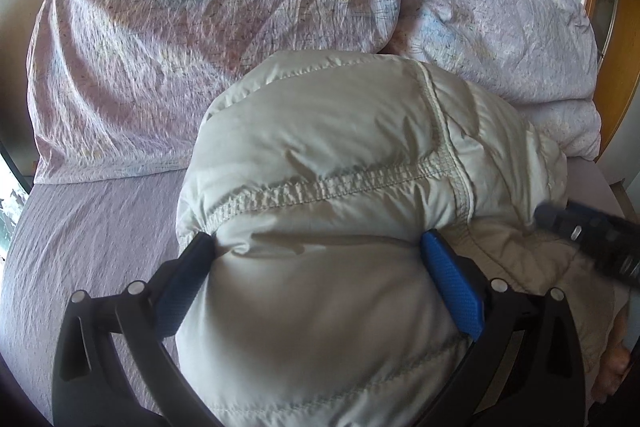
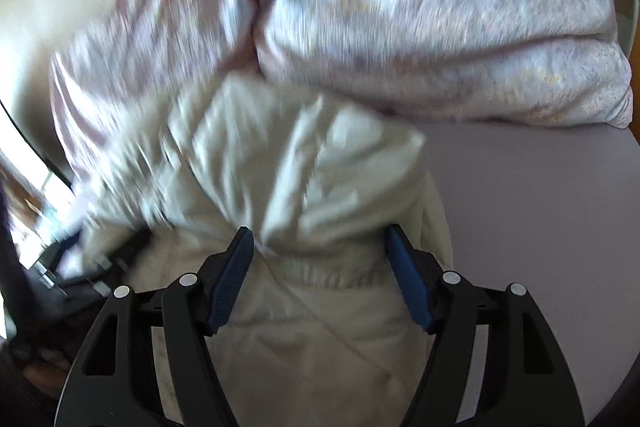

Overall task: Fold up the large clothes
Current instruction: 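Press the jacket bundle down with both grippers to compact it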

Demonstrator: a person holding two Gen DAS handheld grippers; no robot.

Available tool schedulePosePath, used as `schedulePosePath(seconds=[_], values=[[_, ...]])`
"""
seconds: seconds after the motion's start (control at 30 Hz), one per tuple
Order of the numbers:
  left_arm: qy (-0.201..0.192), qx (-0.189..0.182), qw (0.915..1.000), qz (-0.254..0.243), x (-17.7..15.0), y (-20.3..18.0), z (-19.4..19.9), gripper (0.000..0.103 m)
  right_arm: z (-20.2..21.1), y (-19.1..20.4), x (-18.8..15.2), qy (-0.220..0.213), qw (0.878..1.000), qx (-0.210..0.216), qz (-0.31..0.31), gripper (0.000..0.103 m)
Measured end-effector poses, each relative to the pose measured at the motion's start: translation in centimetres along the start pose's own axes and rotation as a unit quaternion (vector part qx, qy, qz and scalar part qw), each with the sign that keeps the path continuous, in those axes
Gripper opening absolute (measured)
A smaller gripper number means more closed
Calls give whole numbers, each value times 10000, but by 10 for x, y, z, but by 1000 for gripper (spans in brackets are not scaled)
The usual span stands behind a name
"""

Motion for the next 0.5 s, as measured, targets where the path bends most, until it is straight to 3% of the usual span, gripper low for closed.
schedulePosePath(seconds=[0.07,0.17,0.5], values=[[-5,1,10000,13,0,0,0,101,5,0,15,-215,9998,-35,27,70],[-21,-5,10000,41,0,0,0,101,-8,-4,22,-40,9995,-282,154,70],[-157,14,9999,49,2,-1,2,101,-38,-23,4,14,9994,-329,63,76]])
Point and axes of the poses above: each gripper's, at about its wrist camera, not at the fingertips, and z roughly against the way its jaws point, y to its left, x to its top, the point moved 10 cm from there along -z, roughly the way its jaws point, and after that the axes turned 13 degrees about x, right-handed, at the moved point
